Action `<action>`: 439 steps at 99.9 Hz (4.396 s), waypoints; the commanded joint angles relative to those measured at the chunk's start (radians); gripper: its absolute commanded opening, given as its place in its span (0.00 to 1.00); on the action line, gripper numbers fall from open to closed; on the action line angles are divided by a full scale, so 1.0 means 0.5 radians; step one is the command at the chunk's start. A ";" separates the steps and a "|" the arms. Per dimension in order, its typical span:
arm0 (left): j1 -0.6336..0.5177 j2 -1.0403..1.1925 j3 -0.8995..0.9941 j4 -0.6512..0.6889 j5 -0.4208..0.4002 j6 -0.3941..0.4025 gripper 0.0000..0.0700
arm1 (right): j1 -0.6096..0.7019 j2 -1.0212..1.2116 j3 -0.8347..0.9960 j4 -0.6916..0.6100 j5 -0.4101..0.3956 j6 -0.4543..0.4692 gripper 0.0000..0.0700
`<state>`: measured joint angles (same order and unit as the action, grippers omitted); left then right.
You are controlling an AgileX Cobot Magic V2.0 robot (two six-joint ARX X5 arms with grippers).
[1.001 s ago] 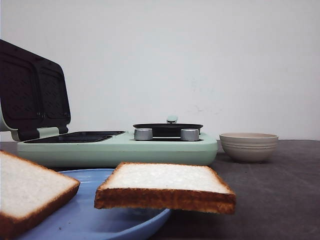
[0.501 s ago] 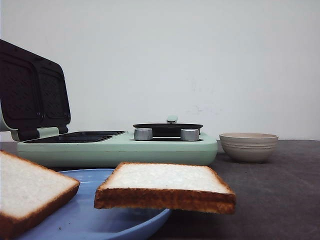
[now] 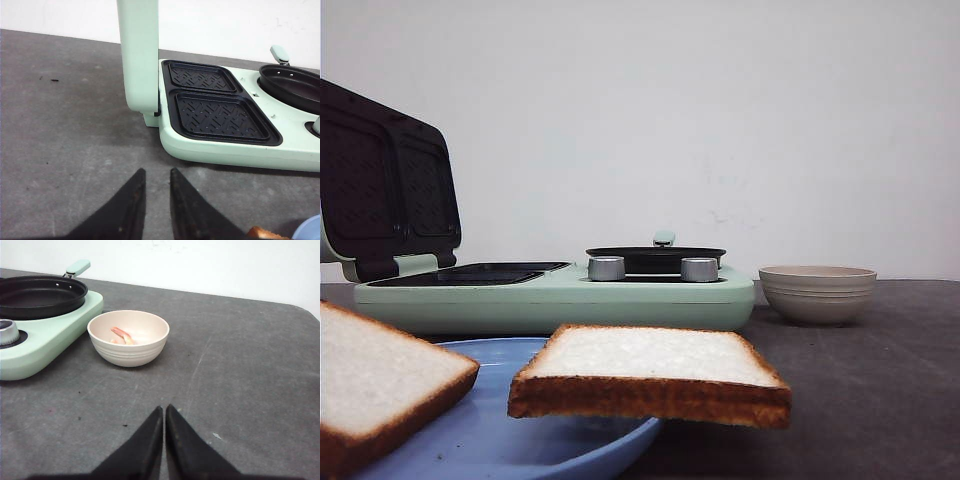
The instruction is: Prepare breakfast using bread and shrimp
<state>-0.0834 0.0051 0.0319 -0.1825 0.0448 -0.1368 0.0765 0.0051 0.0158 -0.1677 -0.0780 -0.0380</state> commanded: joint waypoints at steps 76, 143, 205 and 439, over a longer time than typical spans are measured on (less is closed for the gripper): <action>-0.004 -0.002 -0.034 -0.008 0.008 0.024 0.04 | 0.003 -0.003 -0.008 0.021 -0.002 0.005 0.00; -0.004 -0.002 -0.034 -0.010 0.008 0.024 0.04 | 0.003 -0.003 -0.008 0.020 -0.002 0.242 0.00; -0.004 0.018 0.185 -0.169 0.008 -0.750 0.02 | 0.003 0.082 0.324 -0.204 -0.060 0.686 0.00; -0.374 1.561 0.967 -1.169 0.603 -0.792 0.46 | 0.004 1.385 1.200 -0.812 -0.376 0.742 0.00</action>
<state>-0.2596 0.7654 0.5110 -0.7830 0.3473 -0.5175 0.0765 0.6941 0.5999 -0.5831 -0.2623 0.3302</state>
